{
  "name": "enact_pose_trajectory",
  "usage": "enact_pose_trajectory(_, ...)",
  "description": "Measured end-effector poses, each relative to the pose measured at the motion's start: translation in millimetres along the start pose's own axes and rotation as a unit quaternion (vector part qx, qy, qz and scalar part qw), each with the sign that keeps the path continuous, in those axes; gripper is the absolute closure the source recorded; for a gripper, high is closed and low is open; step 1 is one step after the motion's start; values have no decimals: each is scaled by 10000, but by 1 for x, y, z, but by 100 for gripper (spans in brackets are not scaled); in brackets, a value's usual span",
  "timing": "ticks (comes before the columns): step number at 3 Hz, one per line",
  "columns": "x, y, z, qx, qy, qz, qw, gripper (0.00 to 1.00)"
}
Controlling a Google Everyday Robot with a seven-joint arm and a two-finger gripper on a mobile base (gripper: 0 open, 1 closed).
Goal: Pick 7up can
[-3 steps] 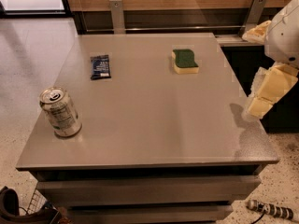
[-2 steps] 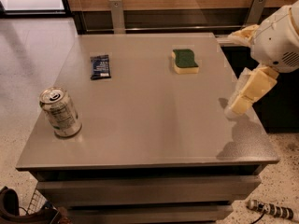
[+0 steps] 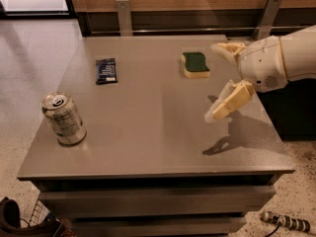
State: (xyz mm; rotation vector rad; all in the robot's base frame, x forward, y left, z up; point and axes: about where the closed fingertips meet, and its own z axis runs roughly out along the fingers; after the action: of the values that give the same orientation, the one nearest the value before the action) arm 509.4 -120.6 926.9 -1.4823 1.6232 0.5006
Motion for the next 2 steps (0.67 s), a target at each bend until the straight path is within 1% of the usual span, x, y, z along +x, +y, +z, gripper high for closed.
enact_pose_trajectory(1, -7, 5, 15, -117, -765, 120, 9969, 0)
enact_pose_trajectory(2, -25, 17, 23, -249, -1164, 139, 9928, 0)
